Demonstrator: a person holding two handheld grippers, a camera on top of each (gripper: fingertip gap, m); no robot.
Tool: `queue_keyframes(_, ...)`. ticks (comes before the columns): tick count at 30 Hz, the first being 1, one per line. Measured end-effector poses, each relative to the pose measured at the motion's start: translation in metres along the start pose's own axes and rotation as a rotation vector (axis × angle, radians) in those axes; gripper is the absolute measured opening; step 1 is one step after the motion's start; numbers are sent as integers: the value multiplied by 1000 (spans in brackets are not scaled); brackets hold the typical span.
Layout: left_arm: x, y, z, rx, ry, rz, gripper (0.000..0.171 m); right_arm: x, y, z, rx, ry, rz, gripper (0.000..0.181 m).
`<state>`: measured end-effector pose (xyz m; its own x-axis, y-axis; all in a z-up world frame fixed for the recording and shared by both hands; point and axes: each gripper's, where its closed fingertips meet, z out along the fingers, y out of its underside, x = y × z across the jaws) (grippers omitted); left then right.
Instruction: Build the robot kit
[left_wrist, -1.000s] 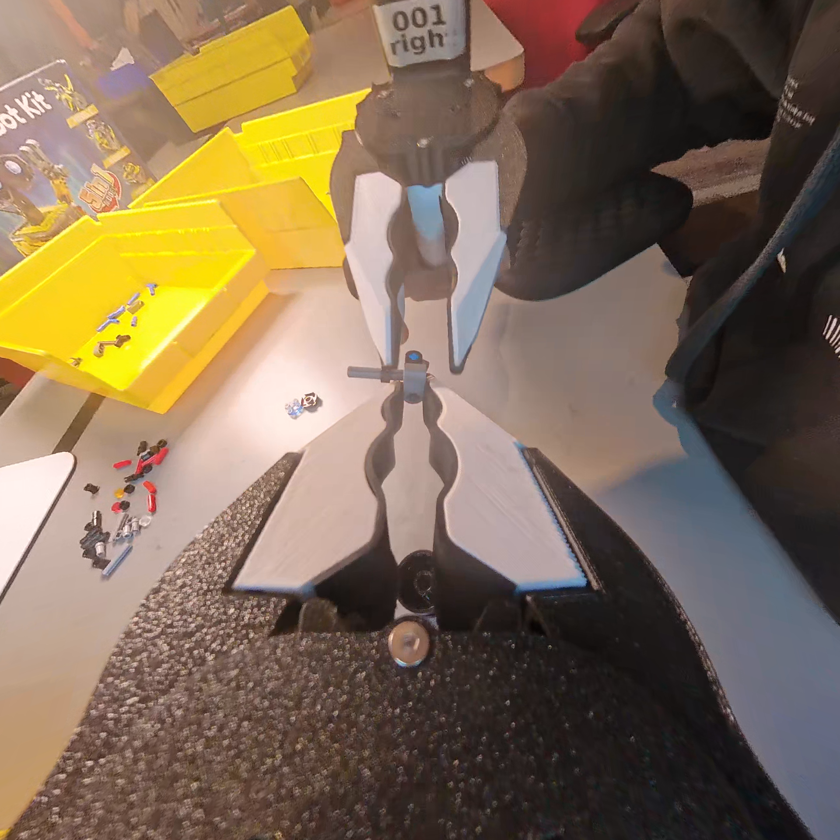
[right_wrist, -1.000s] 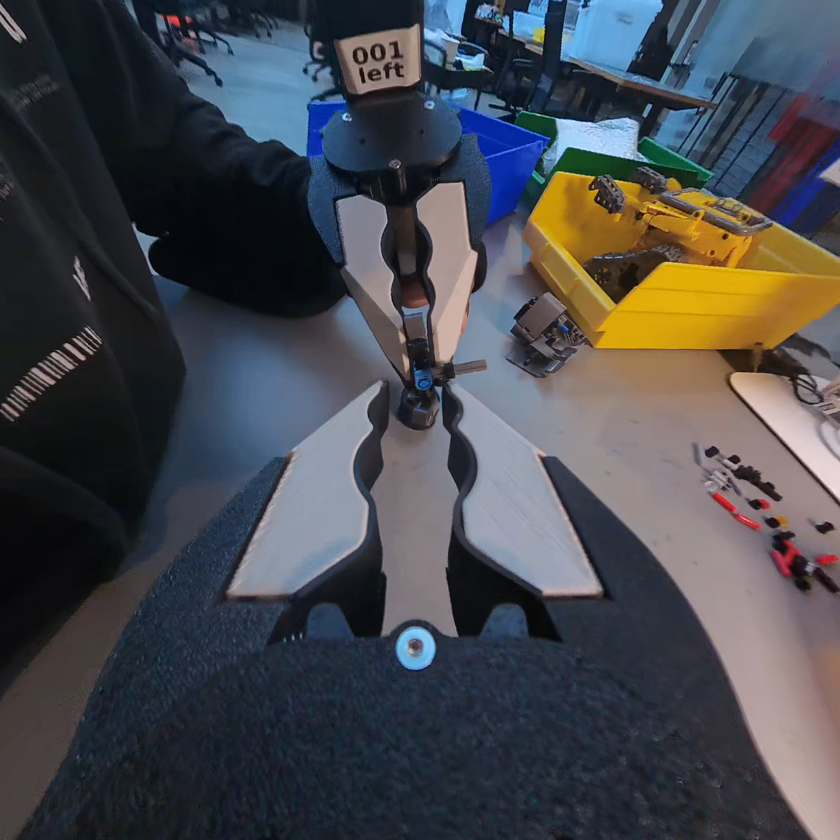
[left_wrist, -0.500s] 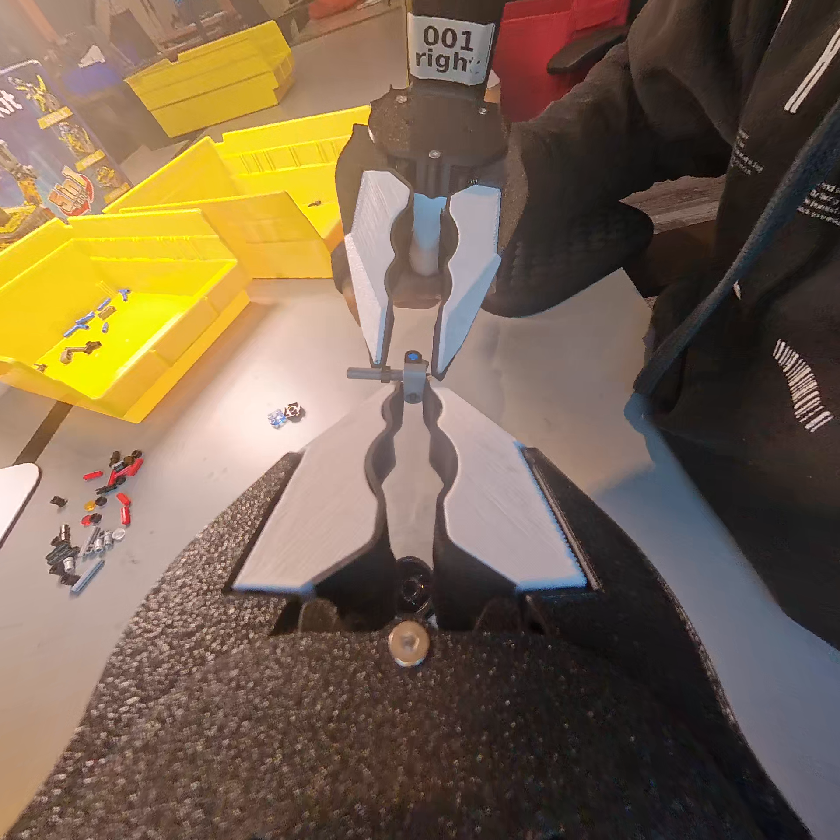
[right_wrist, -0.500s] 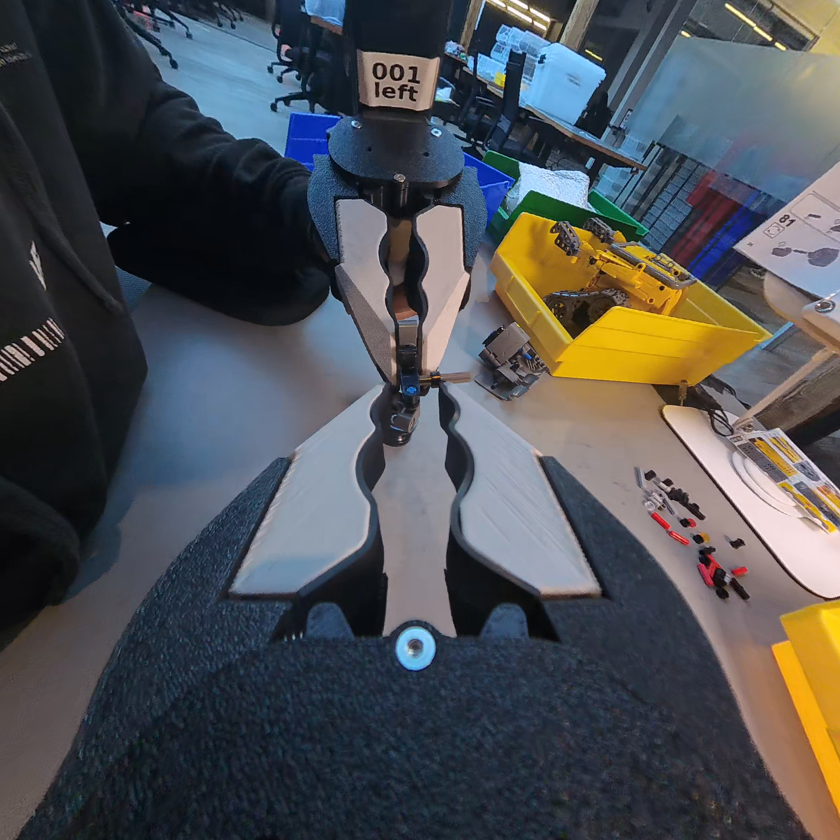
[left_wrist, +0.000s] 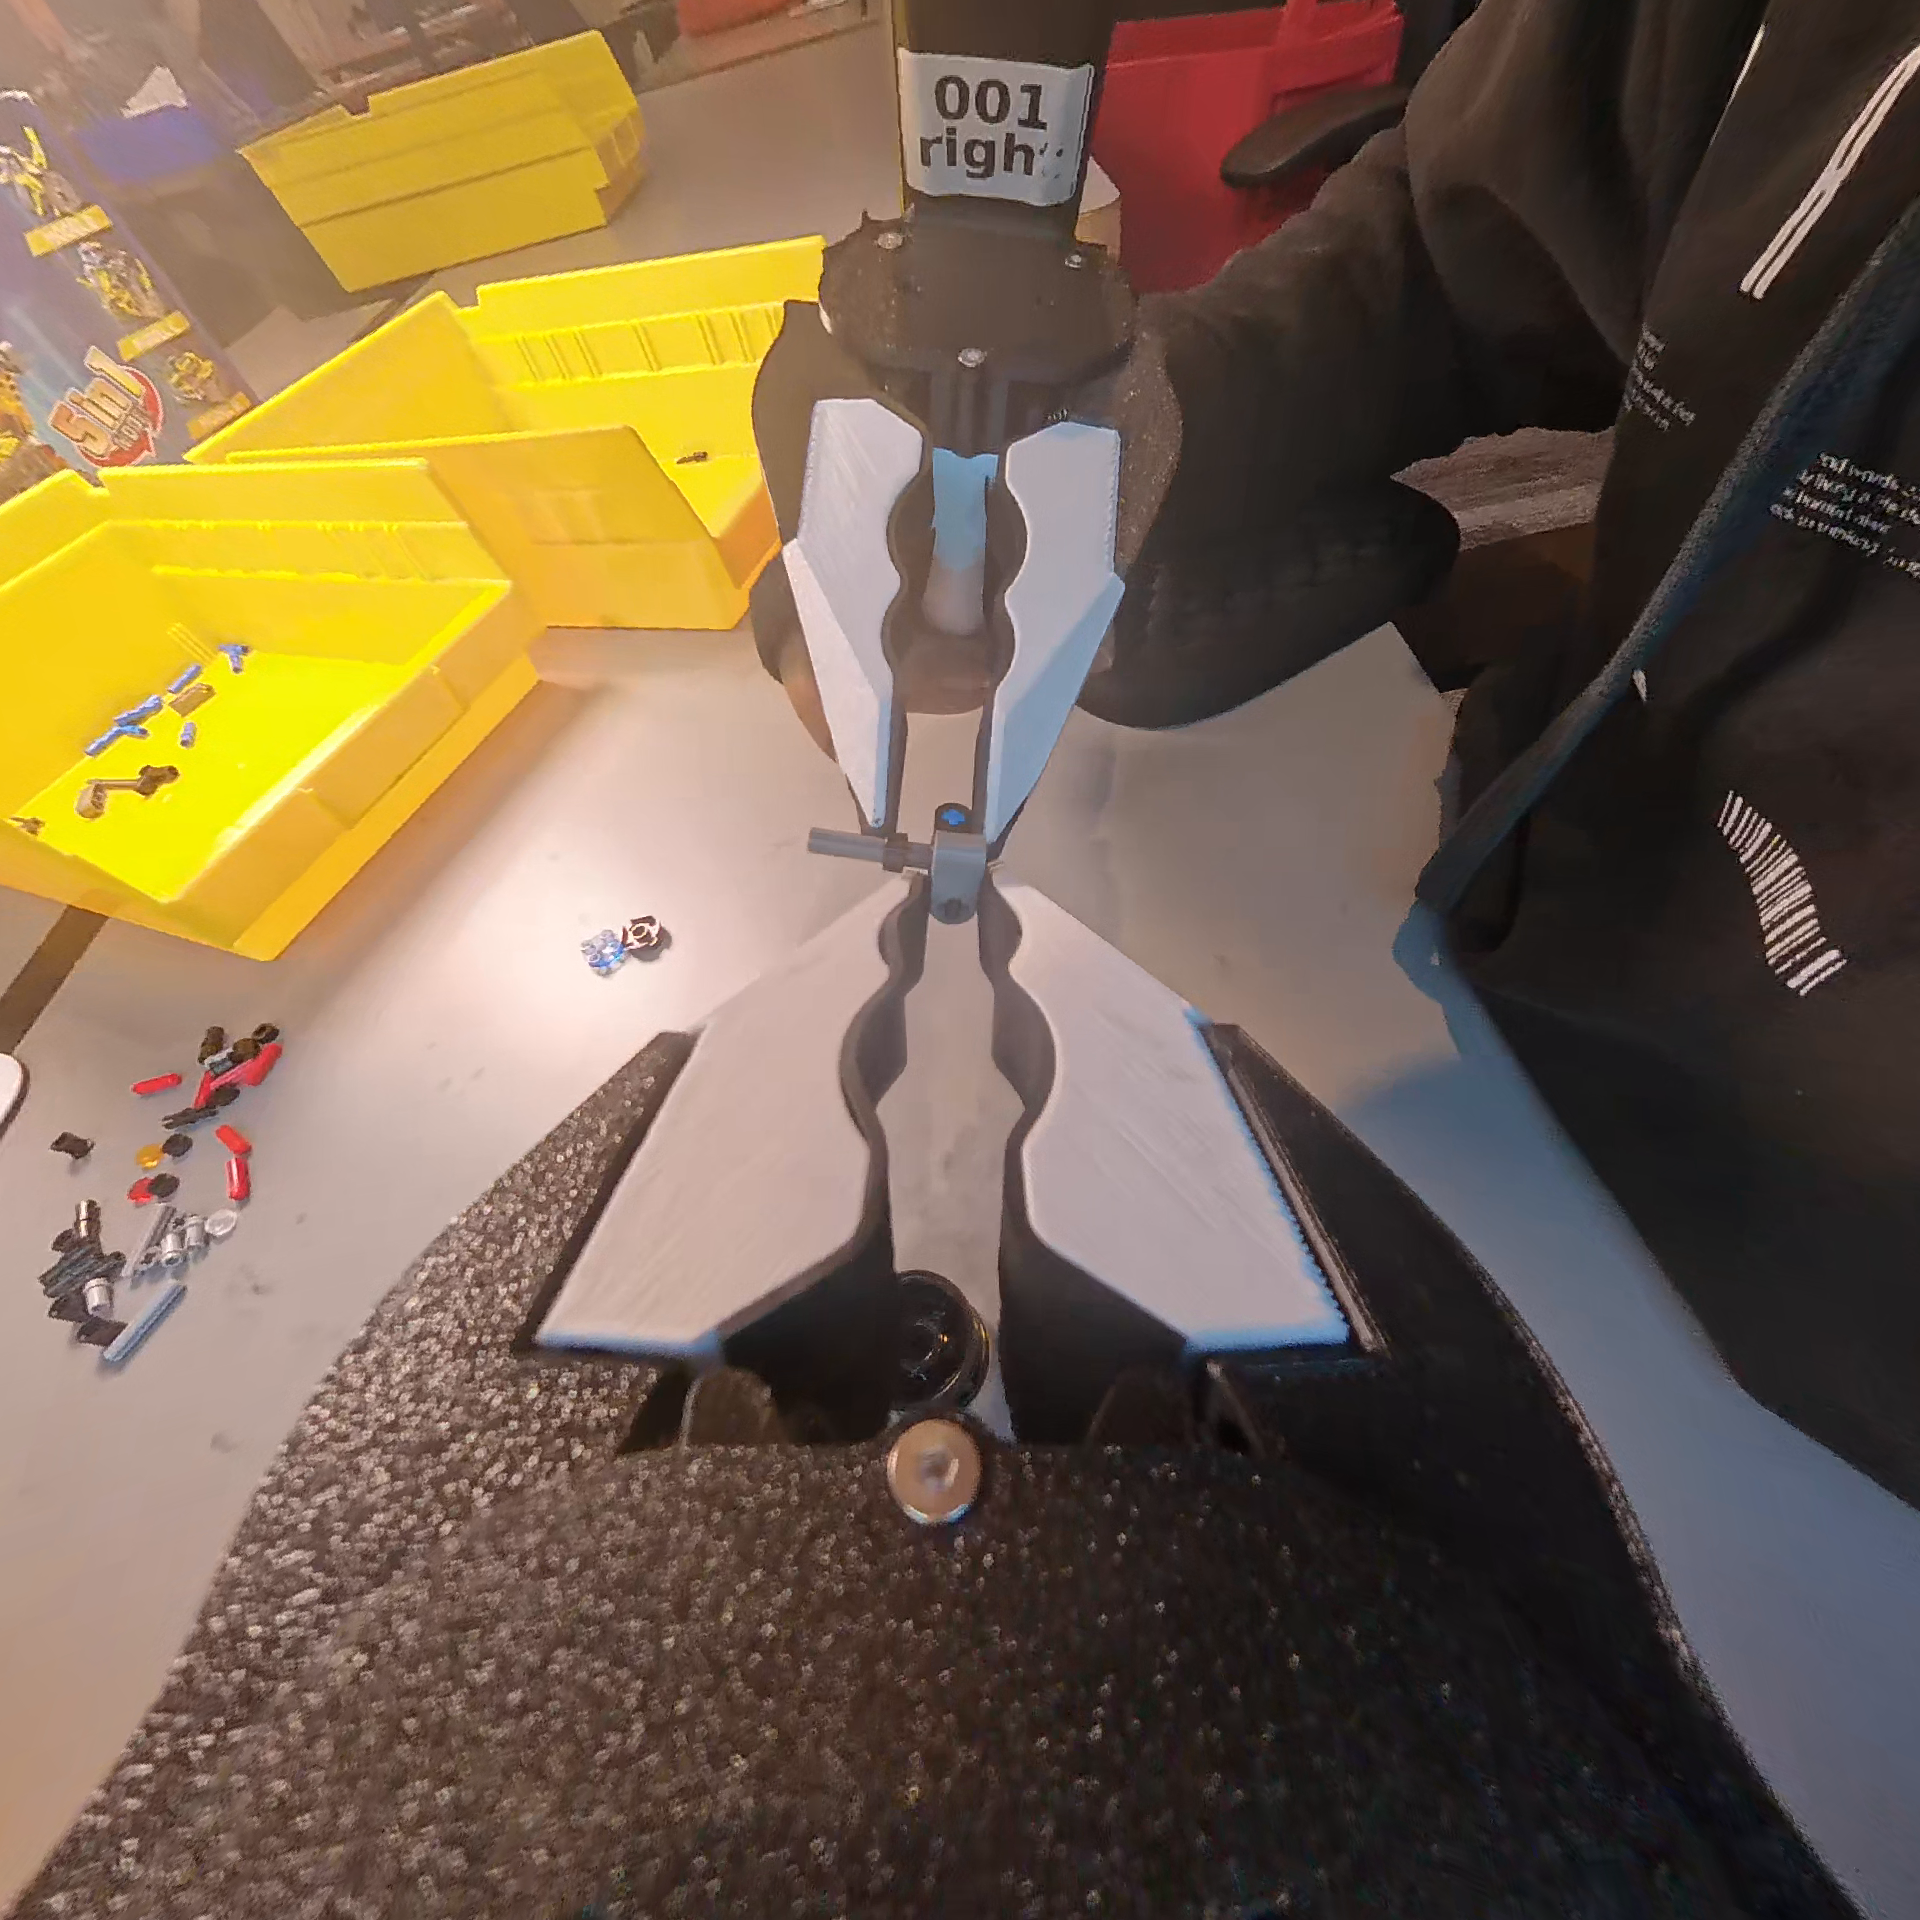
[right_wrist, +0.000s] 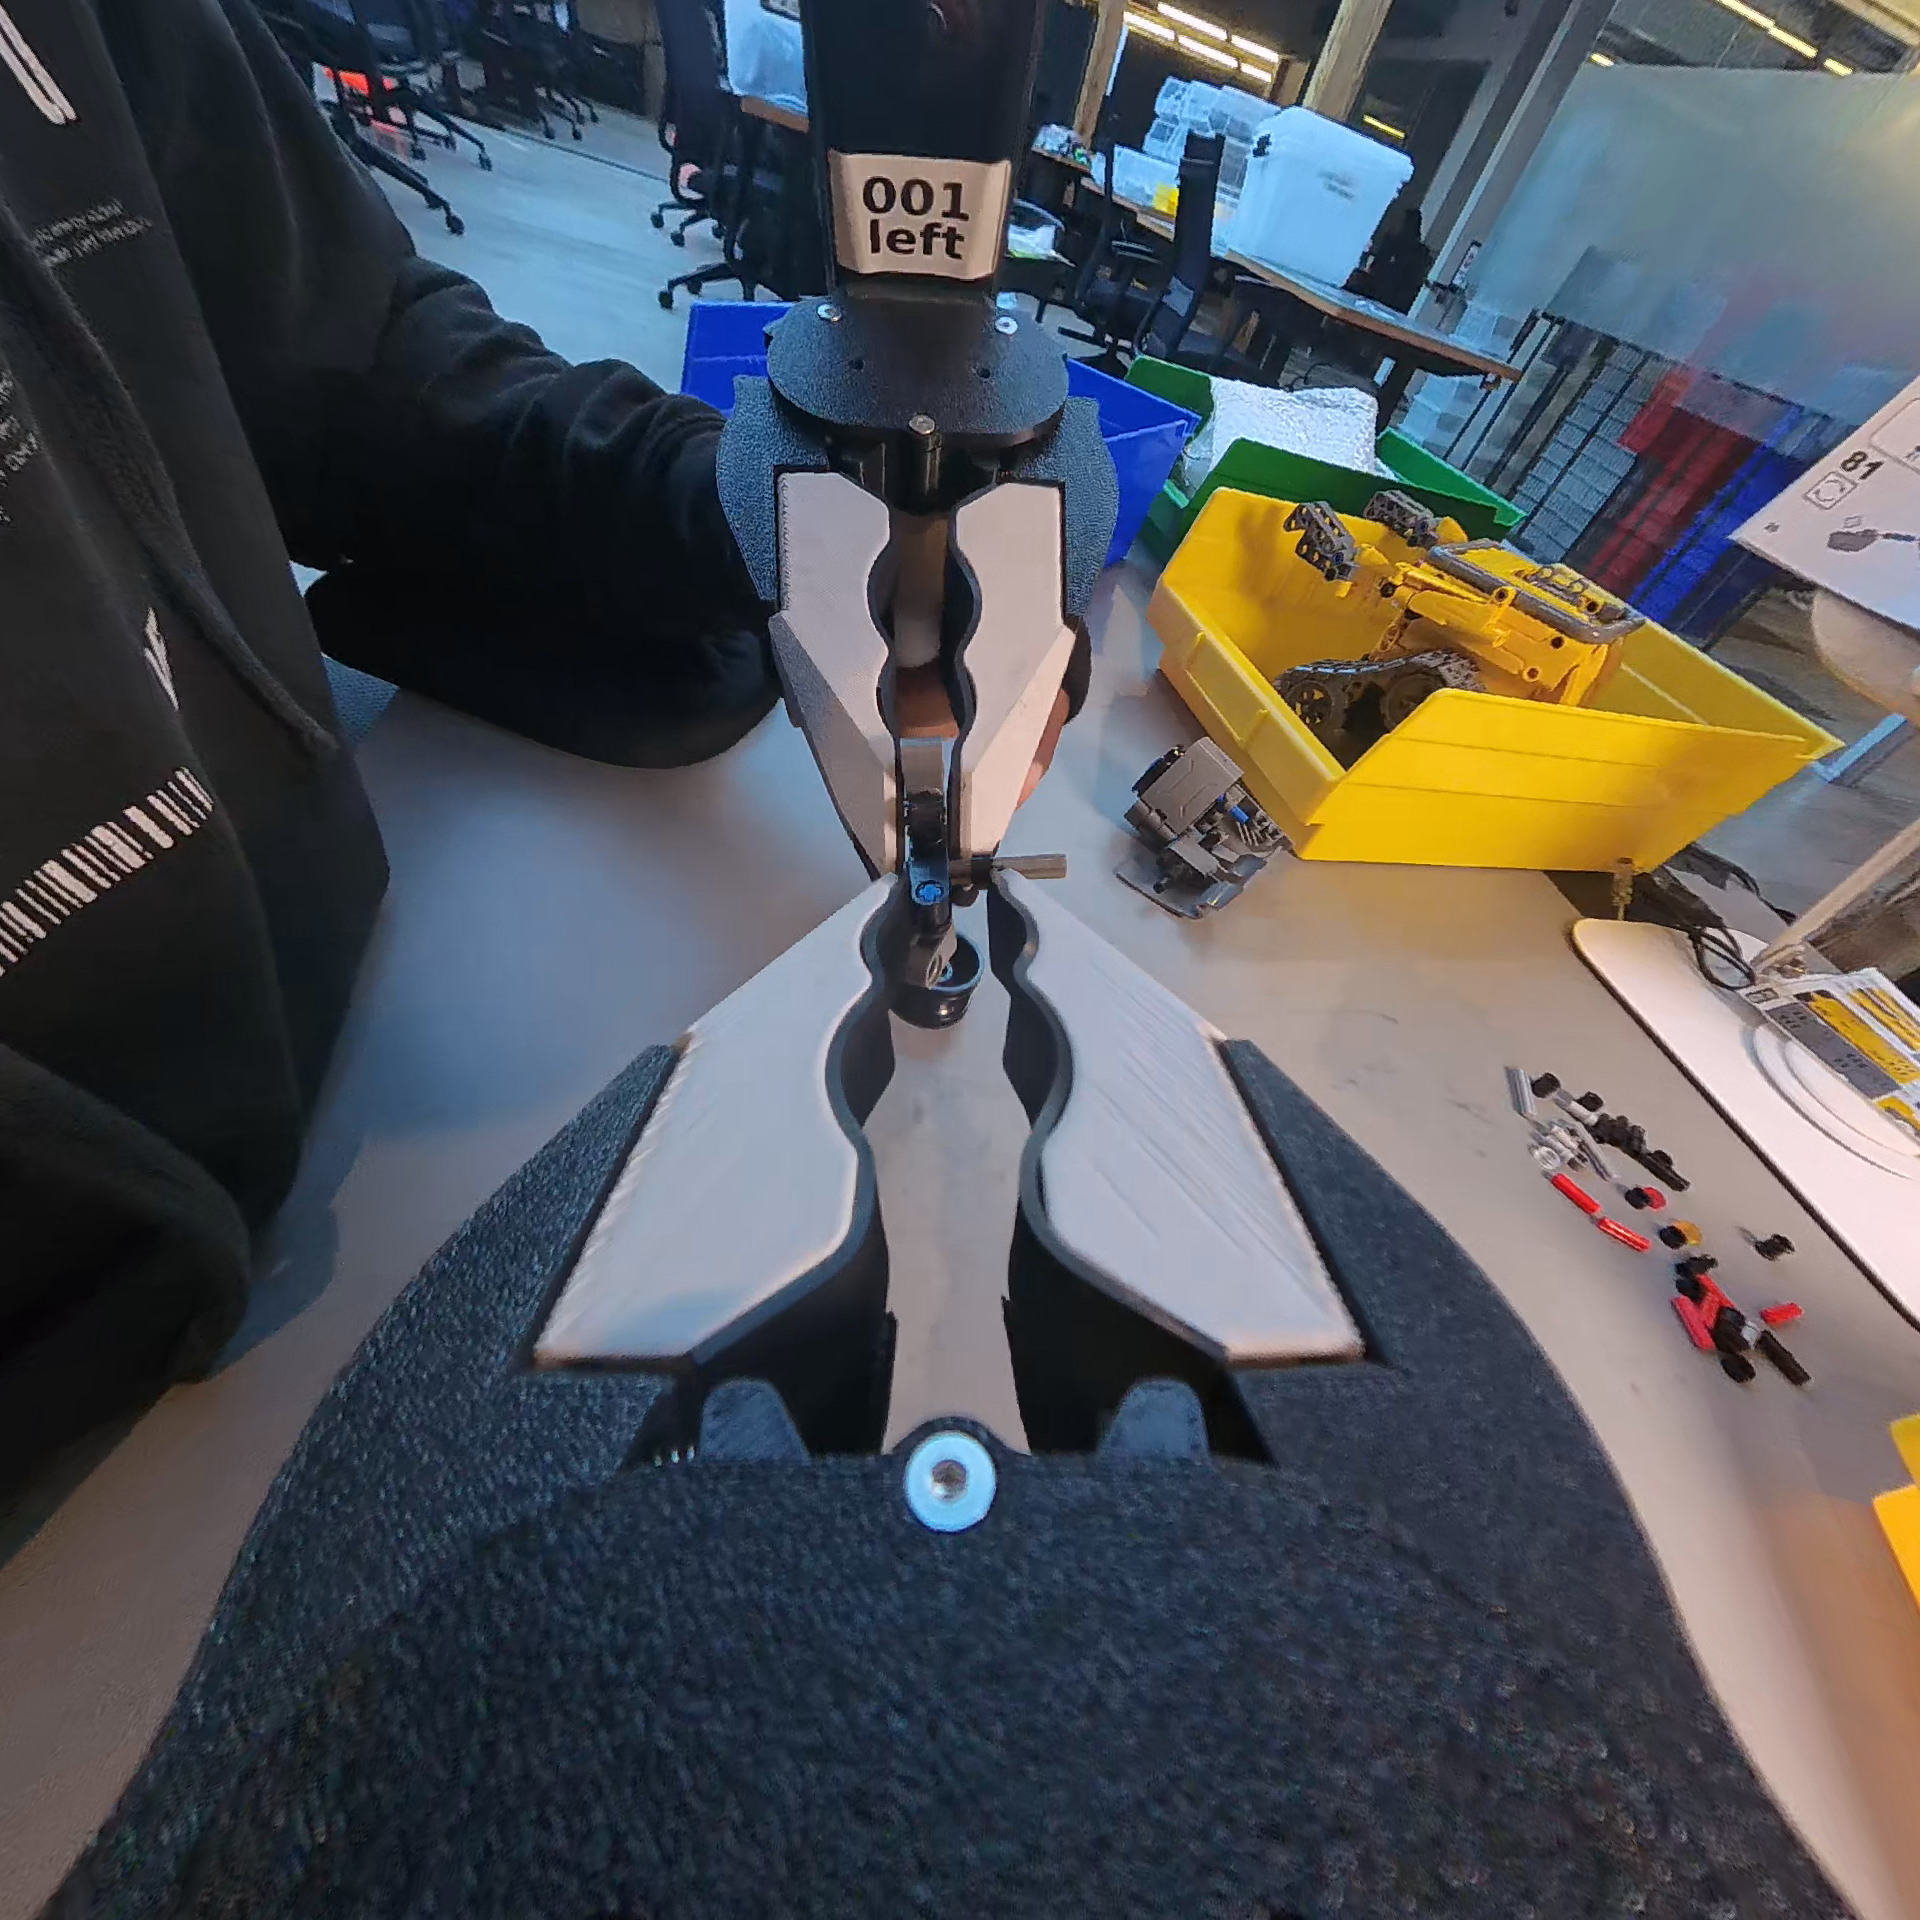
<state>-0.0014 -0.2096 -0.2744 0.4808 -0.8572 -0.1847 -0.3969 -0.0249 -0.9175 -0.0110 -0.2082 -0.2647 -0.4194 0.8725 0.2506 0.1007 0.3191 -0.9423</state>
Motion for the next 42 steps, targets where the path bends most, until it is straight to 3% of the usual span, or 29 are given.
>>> queue_keyframes(7, -6, -2, 2, 8, -47, -16, 9, 4, 0, -3, 10, 13, 22, 14)
queue_keyframes(9, -12, -2, 1, -2, -83, -24, 28, 3, 2, -3, 11, 8, 29, 14)
queue_keyframes(11, -9, -3, 2, 1, -70, -17, 16, 5, 1, -4, 18, 22, 26, 14)
queue_keyframes(26, -2, -4, 2, -31, -83, 81, 15, -1, -2, -5, 26, -18, 61, 10)
queue_keyframes(42, 1, -4, 0, -4, -30, 0, 9, -6, -3, -5, 72, -48, 112, 11)
